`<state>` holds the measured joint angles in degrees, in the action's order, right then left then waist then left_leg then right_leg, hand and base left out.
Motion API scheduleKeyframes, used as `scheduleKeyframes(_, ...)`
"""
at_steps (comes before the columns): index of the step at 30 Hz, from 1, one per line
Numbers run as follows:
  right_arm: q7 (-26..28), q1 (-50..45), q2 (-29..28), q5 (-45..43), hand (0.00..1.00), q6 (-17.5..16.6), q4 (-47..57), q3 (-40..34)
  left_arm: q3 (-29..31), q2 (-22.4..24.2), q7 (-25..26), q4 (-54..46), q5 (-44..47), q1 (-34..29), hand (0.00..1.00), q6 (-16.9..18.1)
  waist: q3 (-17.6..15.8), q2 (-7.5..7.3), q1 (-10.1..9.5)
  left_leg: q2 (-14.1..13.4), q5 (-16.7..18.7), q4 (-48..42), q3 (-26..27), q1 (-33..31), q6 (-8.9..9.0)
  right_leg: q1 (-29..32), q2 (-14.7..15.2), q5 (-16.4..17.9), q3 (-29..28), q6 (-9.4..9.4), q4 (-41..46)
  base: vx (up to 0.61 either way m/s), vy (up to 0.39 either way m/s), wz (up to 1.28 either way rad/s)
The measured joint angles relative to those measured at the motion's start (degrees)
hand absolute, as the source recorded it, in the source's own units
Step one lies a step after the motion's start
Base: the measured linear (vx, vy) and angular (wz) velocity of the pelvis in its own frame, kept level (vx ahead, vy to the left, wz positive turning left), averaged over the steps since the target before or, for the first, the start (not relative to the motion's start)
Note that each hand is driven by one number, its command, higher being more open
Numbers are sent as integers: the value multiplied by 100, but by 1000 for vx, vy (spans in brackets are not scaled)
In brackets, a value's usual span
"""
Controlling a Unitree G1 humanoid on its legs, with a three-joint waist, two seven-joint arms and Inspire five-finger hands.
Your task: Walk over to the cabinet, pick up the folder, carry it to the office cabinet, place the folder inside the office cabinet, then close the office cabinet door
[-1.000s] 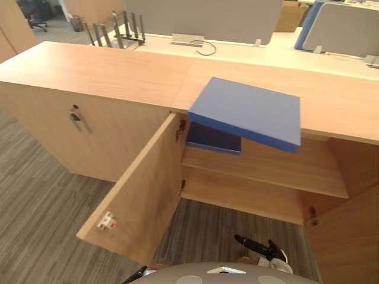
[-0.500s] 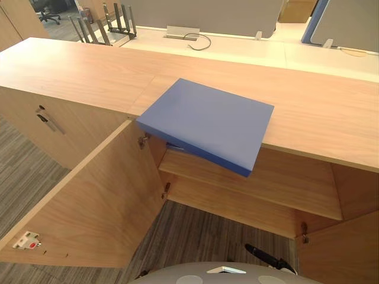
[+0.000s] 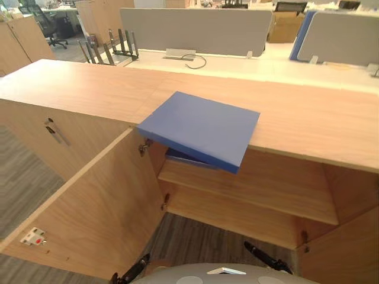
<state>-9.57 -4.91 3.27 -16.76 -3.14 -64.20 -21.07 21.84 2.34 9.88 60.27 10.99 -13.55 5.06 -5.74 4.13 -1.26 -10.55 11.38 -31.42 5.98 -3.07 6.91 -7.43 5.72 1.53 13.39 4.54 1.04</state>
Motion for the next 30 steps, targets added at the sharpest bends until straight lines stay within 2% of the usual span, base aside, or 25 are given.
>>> scheduleKeyframes(1,6,0,-7,0,100,-1,20,-18,-19,-8,1,17,2,-5,100,-5,2,6,3,-3,53,210,132,91,-3,32,9,-17,-43,27,2,-4,105,-12)
scheduleKeyframes(2,3,-1,-8,5,100,2,67,-19,-24,-8,-8,9,-5,13,100,-6,8,16,-17,108,143,830,177,355,-21,98,1,-52,-119,79,-32,20,97,4)
scheduleKeyframes(3,-2,-9,-10,5,100,-1,120,-20,-43,3,-16,-15,-17,44,100,-6,18,53,12,158,255,1285,198,477,-129,146,8,-107,-110,129,-32,46,115,14)
scheduleKeyframes(4,-6,-12,-79,16,100,-3,153,-20,-45,-55,-52,-40,-29,107,100,-5,-16,-19,1,277,131,1515,202,521,-214,148,100,-200,-137,153,-100,37,93,22)
scheduleKeyframes(6,-31,-41,-154,18,100,-2,180,20,-52,-121,-56,-76,-38,98,100,-2,15,-145,-10,441,-22,1825,211,610,-276,126,224,-277,-158,185,-224,49,72,12)
scheduleKeyframes(8,-37,-90,-163,30,100,2,274,192,-113,-151,-60,-77,-40,85,100,-3,41,-182,-19,547,-159,2178,281,810,-292,102,304,-288,-186,196,-261,94,61,-6)
scheduleKeyframes(10,-18,-131,-148,71,100,10,317,301,-453,-257,-90,-79,-38,80,100,-1,96,-227,-8,631,-283,2533,339,1029,-277,42,312,-313,-216,219,-382,99,27,-11)
scheduleKeyframes(14,-9,-192,-134,71,100,12,317,362,-1026,-362,-257,-409,147,65,100,3,240,-214,-18,598,-311,2681,350,1085,-246,19,246,-349,-224,206,-539,98,-11,-6)
scheduleKeyframes(19,27,-189,-118,87,100,40,319,510,-2350,-443,-668,-2103,1233,-271,100,8,255,-251,-24,616,-312,2770,302,1167,-249,-35,247,-359,-191,193,-545,25,-3,1)
scheduleKeyframes(23,86,-147,-123,308,100,63,317,826,-2984,-461,-1117,-3456,2059,-508,100,-5,286,-405,-16,632,-318,2770,300,1158,-259,-14,260,-361,-193,188,-547,-29,2,-2)
scheduleKeyframes(30,190,-135,-70,489,100,127,319,831,-3186,-567,-1317,-4617,2262,-979,100,-9,316,-332,-15,639,-335,2787,278,1163,-285,9,265,-361,-180,184,-548,-43,-9,1)
